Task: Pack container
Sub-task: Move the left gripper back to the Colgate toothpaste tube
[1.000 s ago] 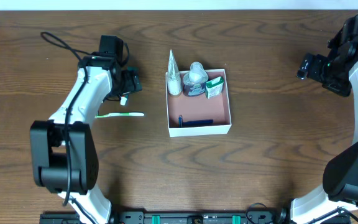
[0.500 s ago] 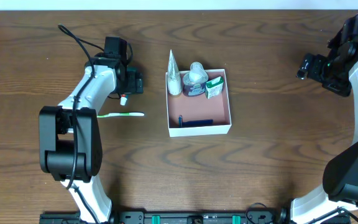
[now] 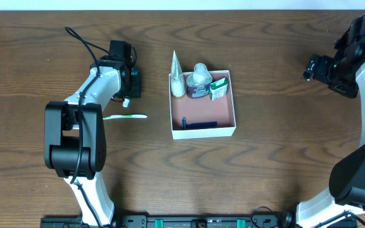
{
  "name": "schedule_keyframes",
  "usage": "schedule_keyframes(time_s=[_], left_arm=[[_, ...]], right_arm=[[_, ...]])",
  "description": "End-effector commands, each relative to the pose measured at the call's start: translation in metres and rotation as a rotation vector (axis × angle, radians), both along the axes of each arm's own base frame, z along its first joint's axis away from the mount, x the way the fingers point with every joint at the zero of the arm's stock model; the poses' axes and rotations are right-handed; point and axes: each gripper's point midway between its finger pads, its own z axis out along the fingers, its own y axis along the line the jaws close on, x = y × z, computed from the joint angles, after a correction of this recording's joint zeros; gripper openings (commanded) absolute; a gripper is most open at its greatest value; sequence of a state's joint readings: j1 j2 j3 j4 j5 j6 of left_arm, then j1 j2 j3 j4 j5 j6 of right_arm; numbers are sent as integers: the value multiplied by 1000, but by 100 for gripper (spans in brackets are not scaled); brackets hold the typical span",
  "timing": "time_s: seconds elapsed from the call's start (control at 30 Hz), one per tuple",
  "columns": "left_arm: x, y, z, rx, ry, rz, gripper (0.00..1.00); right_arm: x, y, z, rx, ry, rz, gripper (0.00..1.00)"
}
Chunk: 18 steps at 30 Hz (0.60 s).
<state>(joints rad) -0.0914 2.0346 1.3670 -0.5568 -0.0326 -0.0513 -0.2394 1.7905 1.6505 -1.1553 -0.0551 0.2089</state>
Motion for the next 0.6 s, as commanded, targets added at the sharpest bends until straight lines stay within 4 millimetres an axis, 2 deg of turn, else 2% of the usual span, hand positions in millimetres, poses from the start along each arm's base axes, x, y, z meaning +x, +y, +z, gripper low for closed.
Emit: schedule_keyframes(time_s=[0.0, 0.07, 0.23, 0.37, 0.43, 0.57], left_arm=[[-2, 2, -3, 3, 7, -2, 50], [-2, 1, -3, 2, 7, 1, 41], [-3, 1, -3, -10, 8, 40, 26], [-3, -8, -3, -59, 12, 26, 24], [-4, -8, -3, -59, 14, 26, 20], [-6, -8, -4, -58, 22, 27, 20]], right_arm=[[2, -3, 12, -9, -31, -9, 99], [2, -3, 12, -9, -31, -9, 99], [2, -3, 12, -9, -31, -9, 99], [2, -3, 12, -9, -31, -9, 99], [2, -3, 12, -9, -31, -9, 99], [2, -3, 12, -9, -32, -9, 99]])
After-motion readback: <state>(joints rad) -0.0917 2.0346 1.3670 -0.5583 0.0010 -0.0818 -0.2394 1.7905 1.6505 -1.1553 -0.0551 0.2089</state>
